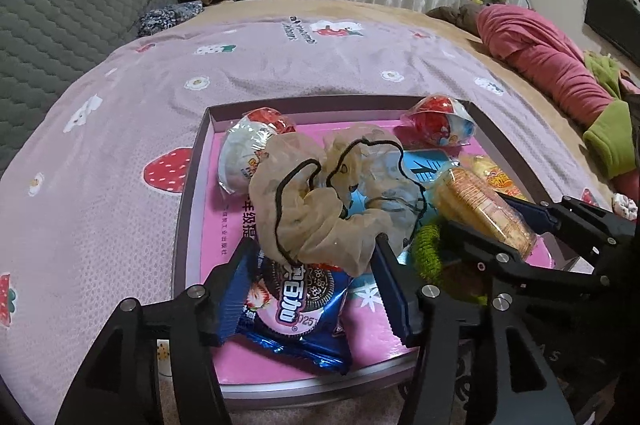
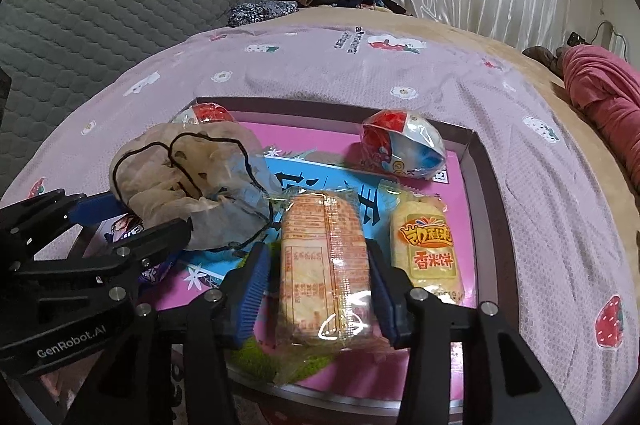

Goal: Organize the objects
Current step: 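Lower the scrunchie into the tray while the right tool lowers the biscuit packet, then open both tools and withdraw them from the tray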

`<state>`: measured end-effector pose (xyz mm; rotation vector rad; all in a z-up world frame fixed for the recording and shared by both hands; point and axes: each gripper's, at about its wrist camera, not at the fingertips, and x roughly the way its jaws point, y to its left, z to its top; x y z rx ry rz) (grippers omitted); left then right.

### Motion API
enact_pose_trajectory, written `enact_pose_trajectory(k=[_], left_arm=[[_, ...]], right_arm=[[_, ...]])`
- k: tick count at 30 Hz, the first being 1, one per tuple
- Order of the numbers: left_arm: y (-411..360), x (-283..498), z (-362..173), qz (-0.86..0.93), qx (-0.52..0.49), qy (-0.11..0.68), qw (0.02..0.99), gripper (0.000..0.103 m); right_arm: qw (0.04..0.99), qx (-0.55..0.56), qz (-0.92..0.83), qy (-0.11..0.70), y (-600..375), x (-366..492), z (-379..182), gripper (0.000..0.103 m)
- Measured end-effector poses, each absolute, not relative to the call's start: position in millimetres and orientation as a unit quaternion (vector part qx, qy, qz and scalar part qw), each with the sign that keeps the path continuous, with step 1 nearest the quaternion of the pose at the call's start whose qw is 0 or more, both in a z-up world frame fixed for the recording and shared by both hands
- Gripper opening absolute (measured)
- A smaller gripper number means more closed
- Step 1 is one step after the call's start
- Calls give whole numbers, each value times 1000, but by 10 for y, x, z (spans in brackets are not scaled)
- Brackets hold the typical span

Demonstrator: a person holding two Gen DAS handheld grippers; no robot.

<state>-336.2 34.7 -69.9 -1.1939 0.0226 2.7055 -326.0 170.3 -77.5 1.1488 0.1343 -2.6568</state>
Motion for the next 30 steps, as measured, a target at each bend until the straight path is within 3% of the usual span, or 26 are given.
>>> enact_pose_trajectory(k=[6, 12, 23, 30], left_arm=[[285, -3330, -684, 911, -402, 5, 89, 74], [295, -3298, -654, 914, -397, 15, 84, 77], [226, -3239, -552, 921, -383, 13, 71, 83], [203, -3165, -453, 926, -372, 9, 68, 88]], right_arm=[[116, 380, -917, 43, 1738, -3206, -685, 57], [114, 373, -920, 41, 1751, -3164, -613, 61], [103, 355, -929, 28, 1842, -3062, -482, 84], [96, 349, -932, 21, 1865, -3014, -417, 93]])
